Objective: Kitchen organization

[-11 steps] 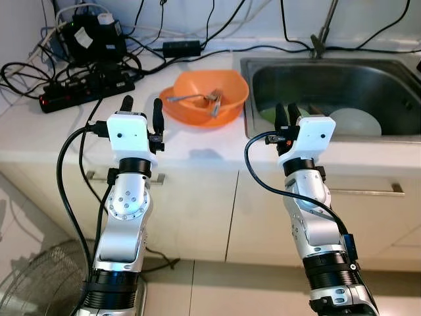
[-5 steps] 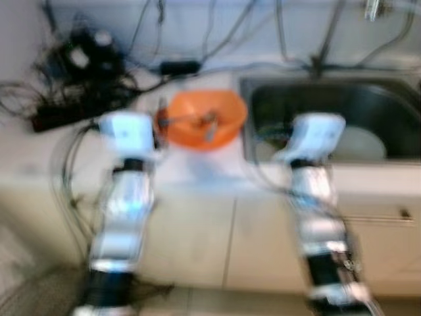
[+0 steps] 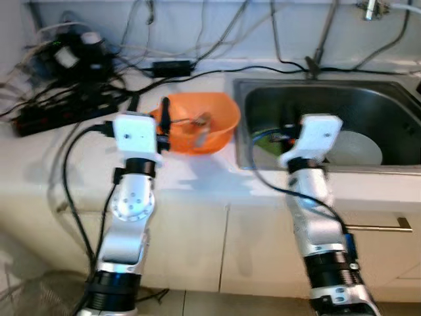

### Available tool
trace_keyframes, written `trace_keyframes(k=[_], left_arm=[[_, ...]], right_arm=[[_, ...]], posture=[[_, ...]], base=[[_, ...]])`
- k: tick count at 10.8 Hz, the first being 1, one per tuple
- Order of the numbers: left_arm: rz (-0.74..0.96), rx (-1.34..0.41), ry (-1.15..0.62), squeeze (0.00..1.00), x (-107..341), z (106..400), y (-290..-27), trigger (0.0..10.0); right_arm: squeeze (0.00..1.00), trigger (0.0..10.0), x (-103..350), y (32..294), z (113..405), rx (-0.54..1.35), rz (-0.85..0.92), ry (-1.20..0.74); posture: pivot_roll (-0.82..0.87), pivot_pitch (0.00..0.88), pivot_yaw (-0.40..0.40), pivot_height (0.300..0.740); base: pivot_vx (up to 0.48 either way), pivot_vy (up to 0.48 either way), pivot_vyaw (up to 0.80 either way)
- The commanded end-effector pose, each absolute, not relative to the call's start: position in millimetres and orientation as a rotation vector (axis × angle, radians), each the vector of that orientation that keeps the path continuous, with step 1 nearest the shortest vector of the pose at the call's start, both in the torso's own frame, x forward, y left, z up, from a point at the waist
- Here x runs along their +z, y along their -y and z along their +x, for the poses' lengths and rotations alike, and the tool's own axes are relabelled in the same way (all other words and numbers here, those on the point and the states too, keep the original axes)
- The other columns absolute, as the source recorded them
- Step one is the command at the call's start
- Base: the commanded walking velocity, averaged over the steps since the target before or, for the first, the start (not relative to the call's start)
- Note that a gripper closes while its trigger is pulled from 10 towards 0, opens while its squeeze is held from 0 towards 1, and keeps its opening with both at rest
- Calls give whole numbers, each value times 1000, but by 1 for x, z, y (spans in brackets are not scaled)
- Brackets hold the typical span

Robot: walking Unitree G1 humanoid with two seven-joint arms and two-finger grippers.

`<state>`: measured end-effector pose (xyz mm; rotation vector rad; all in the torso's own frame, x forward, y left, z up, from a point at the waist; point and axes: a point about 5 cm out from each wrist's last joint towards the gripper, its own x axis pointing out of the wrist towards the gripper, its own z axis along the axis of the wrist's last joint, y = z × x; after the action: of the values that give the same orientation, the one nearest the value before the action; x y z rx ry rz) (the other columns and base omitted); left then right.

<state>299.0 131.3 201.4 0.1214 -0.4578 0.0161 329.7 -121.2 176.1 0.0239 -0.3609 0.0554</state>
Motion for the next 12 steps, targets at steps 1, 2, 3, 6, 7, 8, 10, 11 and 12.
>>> trace_keyframes(k=[1, 2, 3, 6, 7, 8, 10, 11, 12], left_arm=[[134, 12, 483, 0, 206, 297, -132, 10000], [136, 15, 477, 0, 205, 297, -132, 10000], [140, 27, 465, 0, 203, 298, -134, 10000], [138, 30, 455, 0, 202, 298, -134, 10000], [138, 31, 454, 0, 202, 298, -134, 10000], [137, 38, 455, 0, 202, 298, -135, 10000], [127, 45, 461, 0, 203, 298, -136, 10000], [128, 48, 458, 0, 202, 297, -137, 10000], [129, 51, 452, 0, 201, 297, -138, 10000]], right_arm=[[0, 10000, 178, 123, 331, 49, 29, 368], [0, 10000, 178, 123, 331, 50, 29, 367], [0, 10000, 178, 122, 331, 55, 26, 367], [0, 10000, 178, 120, 331, 64, 23, 365], [0, 10000, 178, 120, 331, 64, 23, 365], [0, 10000, 177, 121, 331, 65, 22, 363], [0, 10000, 177, 121, 331, 66, 24, 362], [0, 10000, 177, 120, 331, 69, 24, 361], [0, 10000, 177, 120, 331, 72, 24, 360]], posture=[[133, 0, 44, 740], [133, 0, 43, 740], [133, 0, 42, 740], [133, 0, 40, 740], [133, 0, 39, 740], [134, 0, 38, 740], [135, 0, 37, 740], [134, 0, 37, 740], [134, 0, 37, 740]], base=[[0, 0, 0], [0, 0, 0], [0, -304, 0], [0, -480, 0], [0, -480, 0], [0, -480, 0], [0, 0, 0], [0, 0, 0], [0, 0, 0]])
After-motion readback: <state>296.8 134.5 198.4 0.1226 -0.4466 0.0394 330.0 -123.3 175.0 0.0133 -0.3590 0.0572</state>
